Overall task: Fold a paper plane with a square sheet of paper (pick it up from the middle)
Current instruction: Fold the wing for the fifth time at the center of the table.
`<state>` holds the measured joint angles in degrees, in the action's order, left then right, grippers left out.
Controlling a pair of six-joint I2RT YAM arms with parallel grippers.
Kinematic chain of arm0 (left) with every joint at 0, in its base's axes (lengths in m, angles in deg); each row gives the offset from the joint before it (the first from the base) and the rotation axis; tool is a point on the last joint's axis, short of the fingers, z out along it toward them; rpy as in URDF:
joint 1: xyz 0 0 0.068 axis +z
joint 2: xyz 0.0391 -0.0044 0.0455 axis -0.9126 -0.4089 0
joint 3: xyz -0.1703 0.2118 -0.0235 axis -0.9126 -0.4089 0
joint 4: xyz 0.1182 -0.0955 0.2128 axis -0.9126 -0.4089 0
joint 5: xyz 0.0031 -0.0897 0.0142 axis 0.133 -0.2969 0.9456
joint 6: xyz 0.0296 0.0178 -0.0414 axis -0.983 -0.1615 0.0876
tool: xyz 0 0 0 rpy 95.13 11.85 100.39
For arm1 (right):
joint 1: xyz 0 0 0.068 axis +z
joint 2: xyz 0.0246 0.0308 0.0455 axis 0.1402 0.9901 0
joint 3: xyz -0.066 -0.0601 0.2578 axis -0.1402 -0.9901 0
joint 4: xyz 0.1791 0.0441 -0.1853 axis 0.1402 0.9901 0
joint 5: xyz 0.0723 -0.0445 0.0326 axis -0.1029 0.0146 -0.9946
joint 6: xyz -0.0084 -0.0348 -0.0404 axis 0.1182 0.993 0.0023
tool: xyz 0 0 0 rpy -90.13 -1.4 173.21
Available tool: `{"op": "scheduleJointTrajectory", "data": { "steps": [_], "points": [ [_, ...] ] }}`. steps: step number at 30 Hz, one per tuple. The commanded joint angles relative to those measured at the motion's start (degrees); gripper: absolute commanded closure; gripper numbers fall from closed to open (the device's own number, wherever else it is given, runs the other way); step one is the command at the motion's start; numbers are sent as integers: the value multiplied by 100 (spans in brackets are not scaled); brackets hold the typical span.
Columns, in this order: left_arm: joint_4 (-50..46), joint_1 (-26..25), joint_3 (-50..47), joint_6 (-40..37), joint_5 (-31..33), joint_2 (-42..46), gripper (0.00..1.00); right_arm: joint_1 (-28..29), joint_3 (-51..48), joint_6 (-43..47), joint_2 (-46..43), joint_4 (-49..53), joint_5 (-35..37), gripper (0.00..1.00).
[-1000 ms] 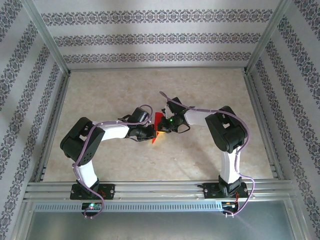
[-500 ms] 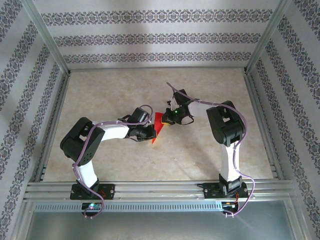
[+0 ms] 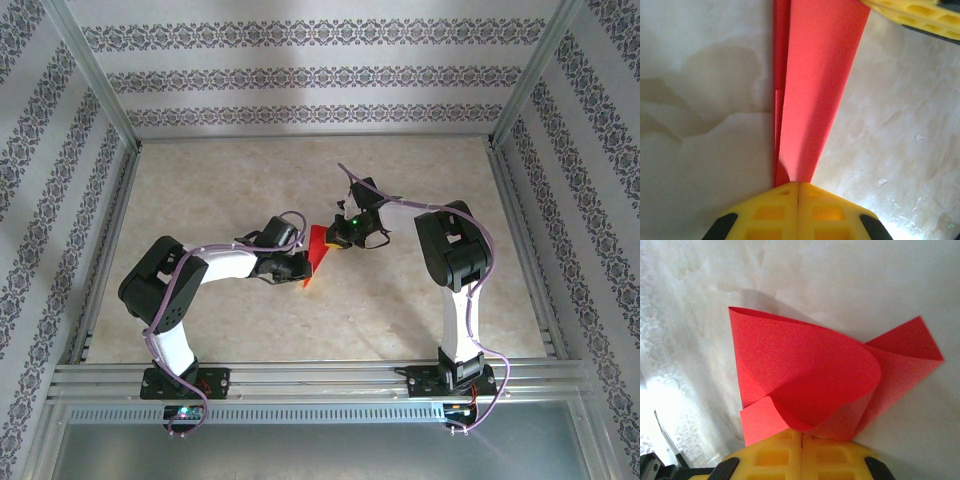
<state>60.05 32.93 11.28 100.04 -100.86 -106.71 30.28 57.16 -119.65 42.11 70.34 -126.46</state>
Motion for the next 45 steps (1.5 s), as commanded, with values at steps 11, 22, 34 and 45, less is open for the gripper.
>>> {"op": "scheduleJointTrajectory", "data": {
  "steps": [11,22,34,45],
  "points": [
    [-1413,-105,-319,-274,-43,-206,100,-514,642,-659,363,166,675,97],
    [-1391,-109,-250,-274,-65,-144,100,-758,674,-292,32,-105,629,97],
    [-1271,-76,471,-258,-5,638,88,-207,-1035,-41,-1976,-513,1225,93],
    [-1637,732,-252,-338,1615,2461,33,1147,-1266,-530,-2551,465,3428,71]
  ]
}}
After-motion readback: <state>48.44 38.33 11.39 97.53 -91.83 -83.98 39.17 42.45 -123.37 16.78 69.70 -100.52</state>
